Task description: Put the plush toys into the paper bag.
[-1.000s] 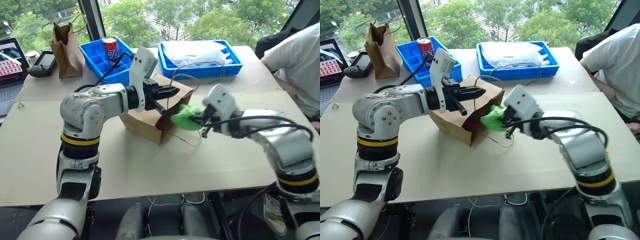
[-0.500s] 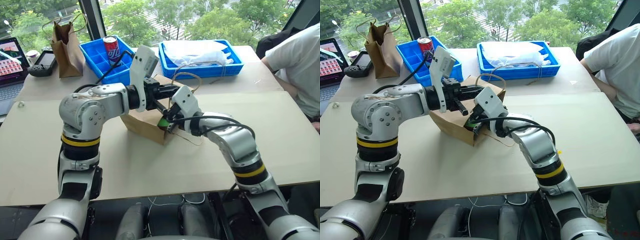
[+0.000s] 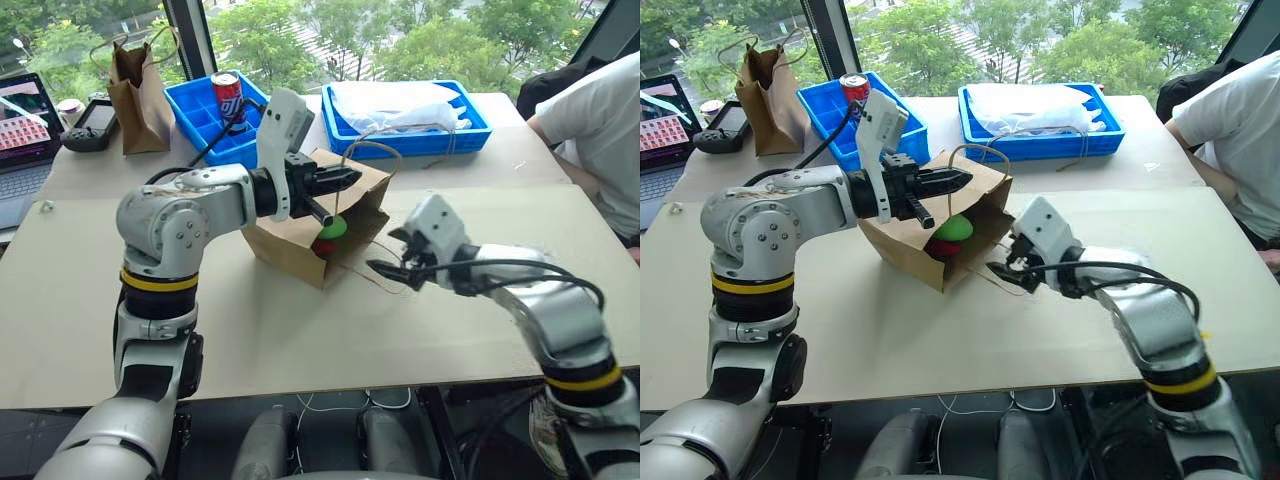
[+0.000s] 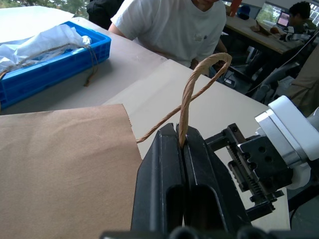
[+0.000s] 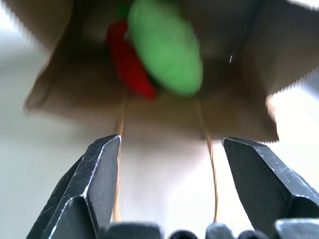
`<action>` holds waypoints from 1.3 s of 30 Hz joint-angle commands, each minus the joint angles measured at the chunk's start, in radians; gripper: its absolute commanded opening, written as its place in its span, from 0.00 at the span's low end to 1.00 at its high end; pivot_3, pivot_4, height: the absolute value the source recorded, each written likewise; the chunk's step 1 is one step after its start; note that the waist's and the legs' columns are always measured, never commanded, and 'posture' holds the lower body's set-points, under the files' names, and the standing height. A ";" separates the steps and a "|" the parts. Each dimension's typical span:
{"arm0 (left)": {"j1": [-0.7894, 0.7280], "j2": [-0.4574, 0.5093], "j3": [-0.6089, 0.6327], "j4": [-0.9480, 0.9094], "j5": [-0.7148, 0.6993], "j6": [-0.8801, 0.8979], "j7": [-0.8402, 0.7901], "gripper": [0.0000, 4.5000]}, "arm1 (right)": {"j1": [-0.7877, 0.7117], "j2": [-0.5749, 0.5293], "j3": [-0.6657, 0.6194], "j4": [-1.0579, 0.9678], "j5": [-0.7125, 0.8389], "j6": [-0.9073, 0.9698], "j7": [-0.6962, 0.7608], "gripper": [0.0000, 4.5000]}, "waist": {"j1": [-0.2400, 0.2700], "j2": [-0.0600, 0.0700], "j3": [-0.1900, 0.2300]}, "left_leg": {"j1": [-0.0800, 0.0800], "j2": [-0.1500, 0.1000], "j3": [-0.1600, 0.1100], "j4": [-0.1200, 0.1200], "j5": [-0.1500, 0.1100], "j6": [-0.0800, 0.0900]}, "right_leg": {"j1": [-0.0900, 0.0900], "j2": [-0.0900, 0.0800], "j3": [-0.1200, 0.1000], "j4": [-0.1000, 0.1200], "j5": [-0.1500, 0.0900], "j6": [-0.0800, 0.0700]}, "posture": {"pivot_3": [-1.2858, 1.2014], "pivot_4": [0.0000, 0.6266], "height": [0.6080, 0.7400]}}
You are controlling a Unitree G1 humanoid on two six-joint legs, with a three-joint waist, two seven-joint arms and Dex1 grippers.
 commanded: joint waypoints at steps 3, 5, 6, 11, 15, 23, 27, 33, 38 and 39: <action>-0.037 0.005 -0.011 -0.003 0.006 -0.037 -0.021 0.00 | 0.024 0.023 0.099 0.018 -0.057 -0.028 -0.032 0.82 | -0.009 0.000 0.000 | 0.000 0.000 0.000 0.000 0.000 0.000 | 0.000 0.000 0.001 0.001 0.000 0.000 | 0.52 0.24 1.00; -0.043 0.013 -0.010 0.002 0.009 -0.042 -0.023 0.00 | 0.023 0.054 0.131 0.066 -0.087 -0.043 -0.061 0.82 | -0.008 0.000 0.000 | 0.000 0.000 0.000 0.001 0.000 0.000 | 0.000 0.000 0.001 0.002 0.000 0.000 | 0.52 0.24 1.00; -0.045 0.017 -0.009 0.004 0.010 -0.043 -0.024 0.00 | 0.021 0.067 0.145 0.087 -0.101 -0.052 -0.070 0.82 | -0.008 0.000 0.000 | 0.000 0.000 0.000 0.001 0.000 0.000 | 0.000 0.000 0.001 0.002 0.000 0.000 | 0.52 0.24 1.00; -0.046 0.024 -0.005 -0.001 0.011 -0.041 -0.021 0.00 | 0.008 0.085 0.155 0.159 -0.169 -0.094 -0.113 0.50 | -0.002 0.000 0.000 | 0.000 -0.001 0.000 0.001 0.000 0.000 | 0.000 -0.001 0.001 0.002 0.000 0.000 | 0.52 0.24 1.00; -0.052 0.034 -0.001 0.002 0.020 -0.044 -0.016 0.00 | -0.011 0.061 0.113 0.149 -0.187 -0.149 -0.104 0.20 | 0.002 0.000 0.000 | 0.000 -0.001 0.000 0.001 0.000 0.000 | 0.000 -0.001 0.001 0.001 0.000 0.000 | 0.52 0.24 1.00; -0.108 0.081 0.007 0.072 0.061 -0.108 -0.041 0.00 | -0.216 0.008 -0.059 0.127 -0.178 -0.298 -0.092 0.01 | 0.002 0.000 0.000 | 0.000 -0.001 0.000 0.001 0.000 0.000 | -0.001 0.000 0.001 0.001 0.000 0.000 | 0.52 0.24 1.00; -0.138 0.093 0.021 0.132 0.078 -0.146 -0.054 0.00 | -0.304 0.010 -0.063 0.142 -0.172 -0.308 -0.068 0.01 | 0.001 0.000 0.000 | 0.000 -0.001 0.000 0.001 0.000 0.000 | -0.001 0.000 0.000 0.001 0.000 0.000 | 0.52 0.24 1.00; -0.108 0.163 0.013 0.148 0.110 -0.175 -0.090 0.00 | -0.354 0.016 -0.004 0.122 -0.151 -0.292 0.027 0.01 | -0.001 0.000 0.000 | -0.001 -0.001 0.000 0.000 0.000 0.000 | -0.001 0.000 0.000 0.003 0.000 0.000 | 0.52 0.24 1.00; -0.071 0.154 0.018 0.109 0.106 -0.160 -0.077 0.00 | -0.338 0.002 0.019 0.071 -0.132 -0.247 0.077 0.01 | 0.004 0.000 0.000 | -0.002 -0.001 0.000 0.001 0.000 0.001 | -0.001 -0.001 0.000 0.003 0.000 0.000 | 0.52 0.24 1.00; -0.059 0.157 0.013 0.097 0.109 -0.158 -0.077 0.00 | -0.338 0.007 0.015 0.055 -0.109 -0.222 0.087 0.01 | 0.004 0.000 0.000 | -0.002 -0.001 0.000 0.001 0.000 0.001 | -0.001 -0.001 0.000 0.003 0.000 0.000 | 0.52 0.24 1.00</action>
